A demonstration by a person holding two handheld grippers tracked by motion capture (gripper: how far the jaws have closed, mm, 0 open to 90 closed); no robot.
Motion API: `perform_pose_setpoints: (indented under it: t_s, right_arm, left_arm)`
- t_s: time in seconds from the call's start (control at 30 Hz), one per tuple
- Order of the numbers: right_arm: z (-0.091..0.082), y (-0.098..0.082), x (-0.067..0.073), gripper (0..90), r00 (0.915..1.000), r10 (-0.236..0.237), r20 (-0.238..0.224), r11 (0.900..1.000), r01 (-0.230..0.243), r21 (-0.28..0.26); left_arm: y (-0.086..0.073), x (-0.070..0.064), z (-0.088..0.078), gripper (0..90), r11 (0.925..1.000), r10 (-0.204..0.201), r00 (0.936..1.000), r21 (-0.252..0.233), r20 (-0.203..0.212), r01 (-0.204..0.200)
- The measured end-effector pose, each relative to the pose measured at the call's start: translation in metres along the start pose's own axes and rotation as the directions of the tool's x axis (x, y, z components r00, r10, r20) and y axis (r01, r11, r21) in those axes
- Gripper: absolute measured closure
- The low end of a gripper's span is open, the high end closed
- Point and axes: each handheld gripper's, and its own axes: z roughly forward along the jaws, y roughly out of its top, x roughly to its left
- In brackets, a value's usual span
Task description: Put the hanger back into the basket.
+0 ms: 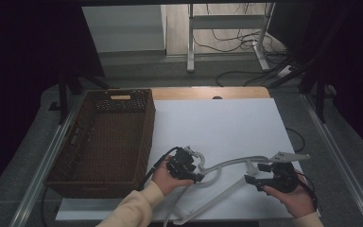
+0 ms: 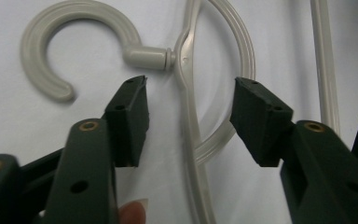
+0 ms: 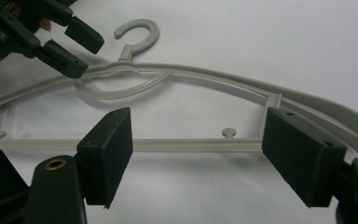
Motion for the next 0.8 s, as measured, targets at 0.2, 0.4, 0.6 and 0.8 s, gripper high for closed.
perform_pose_setpoints:
  t_s: [0.2, 0.4, 0.6, 0.8]
  right_arm:
    - [0.0, 0.0, 0.0, 24.0, 1.0, 0.0, 0.001, 1.0, 0.0, 0.0]
    - [-0.001, 0.0, 0.0, 24.0, 1.0, 0.002, 0.001, 1.0, -0.002, -0.003]
    - [-0.002, 0.0, -0.001, 24.0, 1.0, 0.001, 0.003, 1.0, -0.001, -0.005]
    - [-0.002, 0.0, 0.0, 23.9, 1.0, 0.001, 0.005, 1.0, -0.001, -0.005]
  left_arm:
    - [0.002, 0.0, 0.007, 51.8, 0.9998, 0.002, 1.0, 0.017, -0.006, -0.002]
    - [0.001, -0.003, 0.012, 54.8, 0.9991, 0.017, 0.9994, 0.038, -0.032, -0.015]
    - [0.0, -0.006, 0.016, 60.5, 0.9989, 0.027, 0.998, 0.039, -0.057, -0.025]
    - [0.0, -0.012, 0.018, 62.5, 0.9988, 0.037, 0.9941, 0.035, -0.102, -0.033]
